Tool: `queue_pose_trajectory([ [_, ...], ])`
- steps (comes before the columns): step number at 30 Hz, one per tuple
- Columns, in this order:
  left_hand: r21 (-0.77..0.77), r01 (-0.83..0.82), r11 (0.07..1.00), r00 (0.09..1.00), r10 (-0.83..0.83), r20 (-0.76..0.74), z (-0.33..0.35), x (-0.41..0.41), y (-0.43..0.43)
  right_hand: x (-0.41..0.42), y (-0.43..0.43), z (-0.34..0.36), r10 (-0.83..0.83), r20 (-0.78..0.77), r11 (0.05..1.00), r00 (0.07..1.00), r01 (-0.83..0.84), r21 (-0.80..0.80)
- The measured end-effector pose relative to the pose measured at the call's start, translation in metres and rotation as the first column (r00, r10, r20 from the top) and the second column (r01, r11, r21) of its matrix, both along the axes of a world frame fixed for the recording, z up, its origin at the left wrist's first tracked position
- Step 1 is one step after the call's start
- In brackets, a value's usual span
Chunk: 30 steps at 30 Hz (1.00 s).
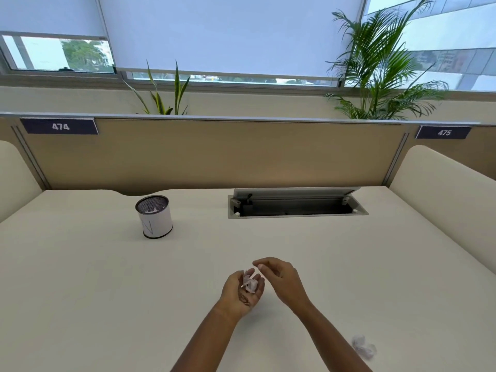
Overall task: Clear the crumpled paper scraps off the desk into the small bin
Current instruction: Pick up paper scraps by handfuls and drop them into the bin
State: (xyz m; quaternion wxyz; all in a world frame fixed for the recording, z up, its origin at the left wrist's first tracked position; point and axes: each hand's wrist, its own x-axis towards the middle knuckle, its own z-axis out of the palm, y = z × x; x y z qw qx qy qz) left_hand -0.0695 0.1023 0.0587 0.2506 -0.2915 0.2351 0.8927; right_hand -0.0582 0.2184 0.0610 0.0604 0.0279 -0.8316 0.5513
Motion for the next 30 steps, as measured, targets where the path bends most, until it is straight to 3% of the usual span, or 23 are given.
queue_pose_trajectory([
  [3,-0.061,-0.029,0.998,1.000,0.028,-0.015,0.008,-0.012,-0.020,-0.004,-0.003,-0.012,-0.046,-0.020,0.998,0.999,0.047,0.053],
  [10,-0.167,-0.285,0.944,0.949,0.253,-0.188,0.057,-0.080,-0.089,-0.004,-0.002,-0.069,0.057,0.055,0.859,0.997,-0.077,0.506],
  [16,-0.330,-0.443,0.834,0.887,0.354,-0.295,0.091,-0.146,-0.143,-0.009,-0.004,-0.085,0.038,-0.018,0.828,0.999,-0.021,0.561],
  [22,-0.419,-0.512,0.750,0.856,0.407,-0.318,0.101,-0.179,-0.161,-0.020,-0.004,-0.091,-0.014,-0.087,0.735,0.996,0.069,0.675],
  [30,-0.461,-0.503,0.731,0.864,0.427,-0.266,0.104,-0.196,-0.166,-0.026,-0.004,-0.091,-0.009,-0.114,0.714,0.993,0.087,0.695],
])
